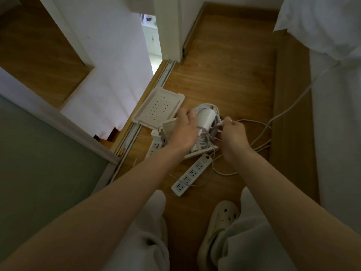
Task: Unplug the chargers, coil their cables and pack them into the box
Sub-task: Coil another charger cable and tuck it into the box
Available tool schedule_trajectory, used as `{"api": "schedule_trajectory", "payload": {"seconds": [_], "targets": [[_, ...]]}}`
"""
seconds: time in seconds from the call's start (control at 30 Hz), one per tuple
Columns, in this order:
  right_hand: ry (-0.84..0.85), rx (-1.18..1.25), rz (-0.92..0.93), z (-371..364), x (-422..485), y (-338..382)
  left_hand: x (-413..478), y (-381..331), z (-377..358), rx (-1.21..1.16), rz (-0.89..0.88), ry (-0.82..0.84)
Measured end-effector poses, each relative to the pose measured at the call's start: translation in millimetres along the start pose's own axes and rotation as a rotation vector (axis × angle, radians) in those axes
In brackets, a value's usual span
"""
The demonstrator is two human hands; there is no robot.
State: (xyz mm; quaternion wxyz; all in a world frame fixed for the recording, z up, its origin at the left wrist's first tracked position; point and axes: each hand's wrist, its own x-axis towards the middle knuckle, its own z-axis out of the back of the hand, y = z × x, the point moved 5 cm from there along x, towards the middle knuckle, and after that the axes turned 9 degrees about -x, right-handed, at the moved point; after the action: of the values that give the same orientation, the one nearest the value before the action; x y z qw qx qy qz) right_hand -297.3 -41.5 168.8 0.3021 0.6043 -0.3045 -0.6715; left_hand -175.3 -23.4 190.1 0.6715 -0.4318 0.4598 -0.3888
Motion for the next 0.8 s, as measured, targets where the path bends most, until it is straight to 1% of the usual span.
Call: {"api": "schedule_trajectory", "payload": {"seconds": [0.07,0.17,0.23,0.3,0.37,0.47,0.53,0.57,0.6,0.63,0.7,0.73,0.8], "targets": [[-0.123,-0.066,0.001,3.2,14.6,-7.8,4.8,8.3,-5.8,0.070,0.018,0.040],[-0.216,-0.156,0.041,-0.4,31.9,-17.1,12.7,21.9,-10.9,0.184,0.009,0.107],[-0.250,-0.214,0.093,-3.3,43.3,-20.7,18.9,32.7,-13.1,0.237,0.022,0.155],[-0.216,-0.284,0.127,-12.8,54.4,-24.2,28.5,47.3,-14.0,0.251,0.067,0.187],[-0.067,-0.379,0.098,-28.8,60.1,-28.9,36.1,61.2,-9.5,0.208,0.098,0.159],[0.274,-0.383,-0.063,-56.3,76.2,-41.8,51.9,87.4,3.7,0.212,0.053,0.053],[0.487,-0.447,-0.056,-68.1,90.1,-45.8,60.5,108.9,10.3,0.166,0.023,-0.012],[0.545,-0.504,-0.029,-71.1,97.4,-47.2,65.3,120.0,11.9,0.172,0.002,-0.037],[0.566,-0.557,-0.004,-73.0,106.3,-50.7,69.8,129.7,12.6,0.205,-0.032,-0.051],[0.549,-0.598,0.021,-74.5,115.2,-53.0,74.9,139.4,11.9,0.265,-0.053,-0.049],[0.454,-0.672,0.083,-77.9,136.1,-56.8,85.2,154.4,11.2,0.405,-0.070,-0.014],[0.384,-0.709,0.128,-78.1,147.6,-58.6,90.2,162.3,12.0,0.469,-0.066,0.005],[0.190,-0.732,0.211,-72.8,169.1,-57.4,98.0,177.6,17.4,0.604,-0.066,0.013]]}}
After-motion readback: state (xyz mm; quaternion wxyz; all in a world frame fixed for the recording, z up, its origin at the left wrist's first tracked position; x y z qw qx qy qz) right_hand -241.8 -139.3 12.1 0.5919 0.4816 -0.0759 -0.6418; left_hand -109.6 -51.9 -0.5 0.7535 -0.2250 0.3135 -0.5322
